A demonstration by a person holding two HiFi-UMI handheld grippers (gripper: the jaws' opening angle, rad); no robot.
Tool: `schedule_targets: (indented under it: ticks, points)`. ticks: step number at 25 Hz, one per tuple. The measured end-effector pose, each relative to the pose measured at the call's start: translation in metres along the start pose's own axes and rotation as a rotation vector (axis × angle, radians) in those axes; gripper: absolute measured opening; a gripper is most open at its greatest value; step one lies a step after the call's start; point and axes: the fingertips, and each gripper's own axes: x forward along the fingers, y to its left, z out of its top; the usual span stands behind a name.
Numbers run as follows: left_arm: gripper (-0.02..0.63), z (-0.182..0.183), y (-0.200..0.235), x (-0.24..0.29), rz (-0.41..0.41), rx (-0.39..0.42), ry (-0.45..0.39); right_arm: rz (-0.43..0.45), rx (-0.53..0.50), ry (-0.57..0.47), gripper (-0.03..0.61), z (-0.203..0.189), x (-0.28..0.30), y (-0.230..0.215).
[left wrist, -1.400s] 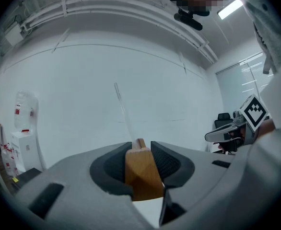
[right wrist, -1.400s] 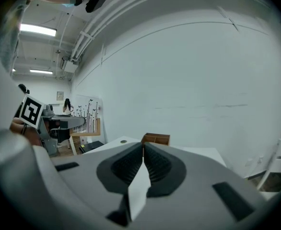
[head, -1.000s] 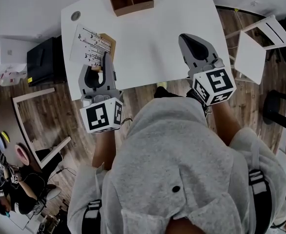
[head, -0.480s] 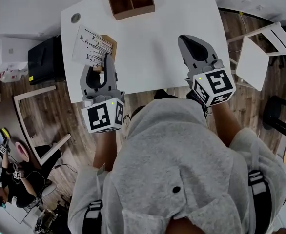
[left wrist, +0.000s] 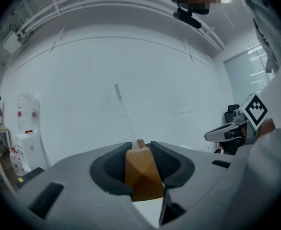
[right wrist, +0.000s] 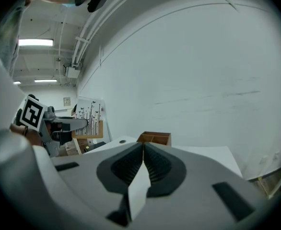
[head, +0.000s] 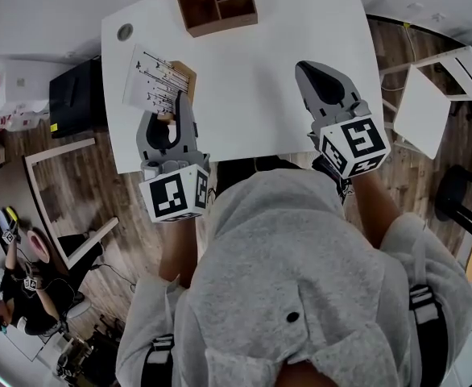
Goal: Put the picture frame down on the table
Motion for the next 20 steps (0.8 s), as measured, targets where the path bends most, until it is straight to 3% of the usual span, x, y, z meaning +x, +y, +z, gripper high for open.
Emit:
schedule_targets:
  ticks: [20]
  points:
    - [0.133,-0.056,0.03,0.041,-0.025,-0.034,0.074,-0.04,-0.001,0.086,0.028,-0.035,0.042,-0.004]
